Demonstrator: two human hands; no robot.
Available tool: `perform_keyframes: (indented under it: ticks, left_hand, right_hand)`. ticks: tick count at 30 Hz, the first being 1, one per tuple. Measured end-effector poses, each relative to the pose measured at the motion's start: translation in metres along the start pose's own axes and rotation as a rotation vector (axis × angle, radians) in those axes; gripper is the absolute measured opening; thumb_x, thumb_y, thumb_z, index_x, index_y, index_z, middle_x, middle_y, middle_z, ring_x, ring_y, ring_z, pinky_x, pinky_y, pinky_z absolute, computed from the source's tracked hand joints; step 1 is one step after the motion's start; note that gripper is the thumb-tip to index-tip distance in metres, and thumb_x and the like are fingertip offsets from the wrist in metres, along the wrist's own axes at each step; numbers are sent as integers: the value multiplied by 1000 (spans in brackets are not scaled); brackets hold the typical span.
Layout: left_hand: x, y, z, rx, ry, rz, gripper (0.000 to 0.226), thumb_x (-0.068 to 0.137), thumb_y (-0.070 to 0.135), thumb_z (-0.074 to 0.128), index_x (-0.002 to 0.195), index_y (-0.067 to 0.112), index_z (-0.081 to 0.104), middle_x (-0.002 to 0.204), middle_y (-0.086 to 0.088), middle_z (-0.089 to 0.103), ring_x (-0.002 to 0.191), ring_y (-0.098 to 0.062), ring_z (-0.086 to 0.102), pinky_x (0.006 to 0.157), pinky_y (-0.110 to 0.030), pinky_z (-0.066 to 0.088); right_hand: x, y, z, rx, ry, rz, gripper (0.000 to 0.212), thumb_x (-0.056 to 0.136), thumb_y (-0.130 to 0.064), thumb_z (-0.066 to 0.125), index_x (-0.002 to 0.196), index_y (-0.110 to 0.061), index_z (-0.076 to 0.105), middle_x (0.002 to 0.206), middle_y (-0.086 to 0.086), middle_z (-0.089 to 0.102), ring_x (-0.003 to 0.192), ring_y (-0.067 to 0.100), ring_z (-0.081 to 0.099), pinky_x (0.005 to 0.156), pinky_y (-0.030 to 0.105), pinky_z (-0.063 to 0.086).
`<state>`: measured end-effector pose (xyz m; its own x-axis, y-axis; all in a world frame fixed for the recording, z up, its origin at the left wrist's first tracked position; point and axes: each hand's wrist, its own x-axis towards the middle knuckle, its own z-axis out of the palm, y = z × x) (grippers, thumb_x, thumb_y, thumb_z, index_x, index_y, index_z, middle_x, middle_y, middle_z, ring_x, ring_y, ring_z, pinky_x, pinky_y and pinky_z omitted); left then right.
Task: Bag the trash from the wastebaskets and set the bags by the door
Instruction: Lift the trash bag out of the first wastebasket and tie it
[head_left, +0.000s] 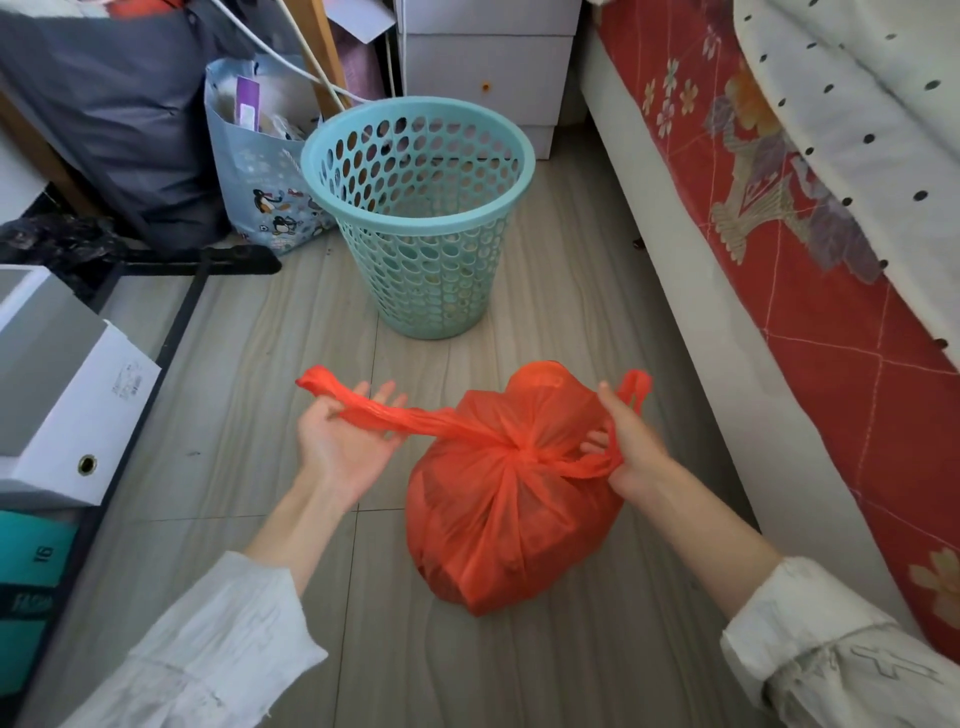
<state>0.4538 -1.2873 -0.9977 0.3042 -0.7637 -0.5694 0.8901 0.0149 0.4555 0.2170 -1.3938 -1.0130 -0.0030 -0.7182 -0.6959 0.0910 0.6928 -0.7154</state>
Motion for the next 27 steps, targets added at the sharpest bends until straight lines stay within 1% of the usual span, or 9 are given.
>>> perform_keyframes:
  ticks: [2, 4, 8, 11, 14, 17, 19, 23, 27]
  left_hand:
    - [-4, -16, 2, 117, -25, -51, 56, 85, 14, 28, 141, 13, 24, 137, -15, 43, 120, -37, 48, 99, -49, 37]
    - [-8, -28, 7, 207, -34, -70, 53, 80, 4, 28, 132, 11, 34, 124, -13, 50, 104, -29, 55, 88, -42, 43]
    - [-9, -38, 13, 201, 91, -61, 21, 90, 14, 30, 78, 13, 47, 93, -12, 57, 86, -25, 57, 84, -39, 46]
    - [-11, -40, 2, 133, 191, -39, 26, 91, 11, 22, 81, 10, 46, 93, -14, 55, 88, -27, 56, 87, -42, 48]
    - [-16, -48, -4, 49, 94, -59, 20, 88, 8, 28, 81, 8, 46, 97, -17, 57, 90, -29, 58, 72, -42, 57]
    - [-19, -50, 4, -46, -34, -43, 19, 66, 4, 34, 79, 9, 47, 100, -16, 57, 101, -30, 55, 90, -40, 46]
    - [-18, -50, 5, 49, -100, -41, 30, 56, 0, 32, 79, 10, 50, 92, -11, 60, 101, -24, 55, 99, -36, 41]
    - [-13, -56, 4, 537, -114, 0, 32, 84, -4, 40, 95, 20, 57, 87, 6, 64, 86, -9, 57, 81, -23, 43]
    - [-4, -61, 7, 806, -72, 78, 31, 88, 26, 55, 113, 8, 61, 115, -11, 66, 107, -23, 61, 100, -36, 45]
  right_hand:
    - [-1, 1, 2, 261, 3, 17, 11, 85, -24, 62, 83, -16, 55, 78, 3, 52, 64, 13, 51, 58, 24, 47]
    - [-4, 8, 4, 344, 6, 29, 9, 82, -11, 63, 80, -15, 56, 74, 3, 52, 63, 14, 50, 61, 27, 46]
    - [-16, 28, 11, 105, 89, -19, 45, 67, 0, 70, 111, 0, 60, 101, 16, 67, 91, 31, 66, 87, 44, 54]
    - [-21, 38, 9, -203, 167, -22, 49, 62, -7, 74, 108, 5, 63, 104, 18, 69, 97, 33, 66, 92, 45, 52]
    - [-29, 39, 6, -239, 193, 7, 26, 68, 2, 67, 94, 4, 64, 83, 16, 65, 78, 29, 62, 74, 34, 53]
    - [-37, 27, 11, 137, 125, 19, 23, 73, 21, 50, 66, -1, 53, 57, 10, 53, 59, 18, 50, 46, 21, 50]
    - [-38, 21, 16, 173, 59, -65, 27, 76, 22, 49, 64, -2, 53, 57, 10, 53, 62, 18, 49, 46, 16, 48]
    - [-50, 32, 23, -419, -6, -244, 23, 81, 1, 61, 103, 1, 66, 92, 5, 62, 91, 16, 57, 83, 26, 44]
    - [-43, 45, 12, -852, 56, -459, 18, 81, -12, 65, 79, 5, 69, 97, 18, 68, 96, 28, 62, 72, 27, 34]
